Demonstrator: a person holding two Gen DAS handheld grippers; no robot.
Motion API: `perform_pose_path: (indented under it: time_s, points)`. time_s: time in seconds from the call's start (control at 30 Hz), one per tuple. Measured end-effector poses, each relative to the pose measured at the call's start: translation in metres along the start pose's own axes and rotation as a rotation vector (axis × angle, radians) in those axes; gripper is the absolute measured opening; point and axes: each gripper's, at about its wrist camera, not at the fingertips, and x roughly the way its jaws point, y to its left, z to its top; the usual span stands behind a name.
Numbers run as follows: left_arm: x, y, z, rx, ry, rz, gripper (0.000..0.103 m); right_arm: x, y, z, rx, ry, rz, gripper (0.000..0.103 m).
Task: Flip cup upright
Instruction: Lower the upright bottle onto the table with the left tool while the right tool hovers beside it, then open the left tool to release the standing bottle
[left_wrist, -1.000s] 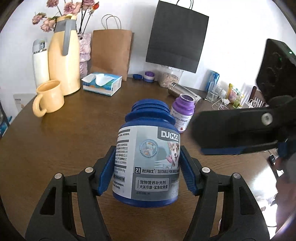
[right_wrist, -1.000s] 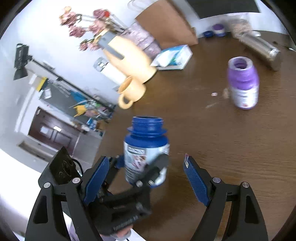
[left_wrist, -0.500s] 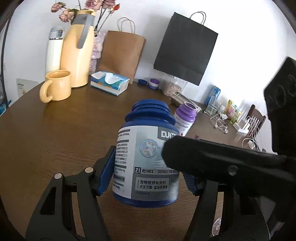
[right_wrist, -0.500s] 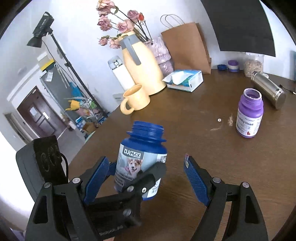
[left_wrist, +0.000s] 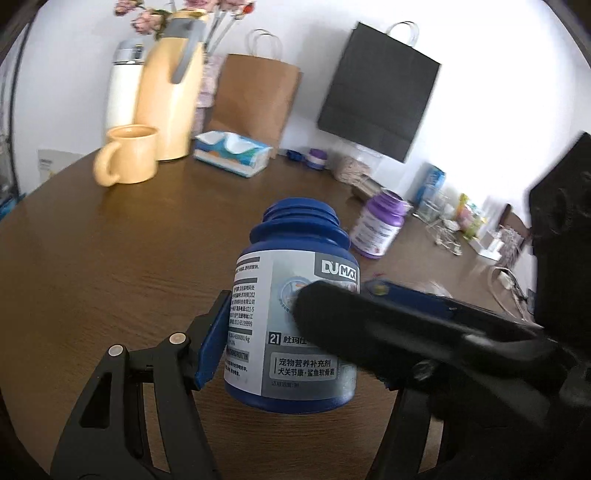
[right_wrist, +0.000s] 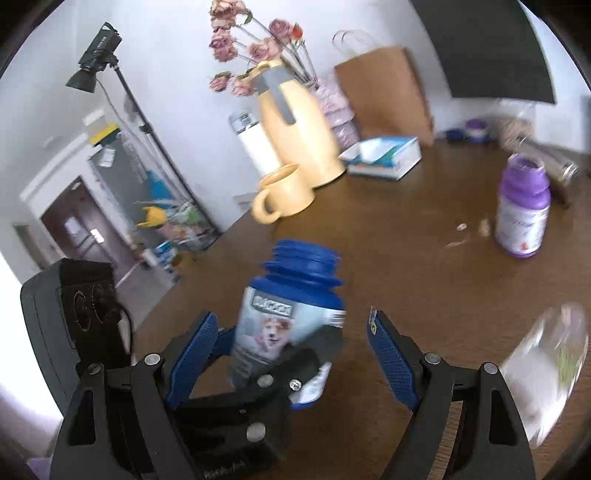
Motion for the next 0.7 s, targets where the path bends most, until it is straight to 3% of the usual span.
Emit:
perform_pose_path:
  time_s: [0.13, 0.27, 0.37, 0.47, 0.57, 0.6, 0.63, 0.7]
  points:
    - [0.005, -0.005, 0.001, 0.029, 0.004, -0.055, 0.060, 0.007, -0.009, 0.005, 0.006, 0.049, 0.042, 0.087]
    - [0.006, -0.003, -0.002, 0.043, 0.009, -0.087, 0.060, 0.019, -0.035, 0.008, 0.128, 0.155, 0.156, 0.084]
    - [0.003, -0.003, -0.008, 0.059, 0.014, -0.108, 0.060, 0.028, -0.045, 0.004, 0.147, 0.232, 0.174, 0.072]
    - [0.000, -0.007, -0.011, 0.085, 0.028, -0.141, 0.060, 0.029, -0.044, 0.001, 0.129, 0.237, 0.158, 0.070]
    - [0.002, -0.014, -0.014, 0.118, 0.042, -0.125, 0.061, 0.021, -0.031, -0.001, 0.041, 0.191, 0.047, 0.070]
    - [0.004, -0.015, -0.014, 0.124, 0.053, -0.118, 0.068, 0.019, -0.025, -0.001, -0.006, 0.171, -0.010, 0.070]
    - [0.005, -0.015, -0.013, 0.123, 0.067, -0.105, 0.086, 0.016, -0.019, -0.002, -0.059, 0.149, -0.074, 0.070]
    - [0.003, -0.012, -0.015, 0.108, 0.081, -0.096, 0.093, 0.009, -0.006, -0.007, -0.180, 0.085, -0.220, 0.070]
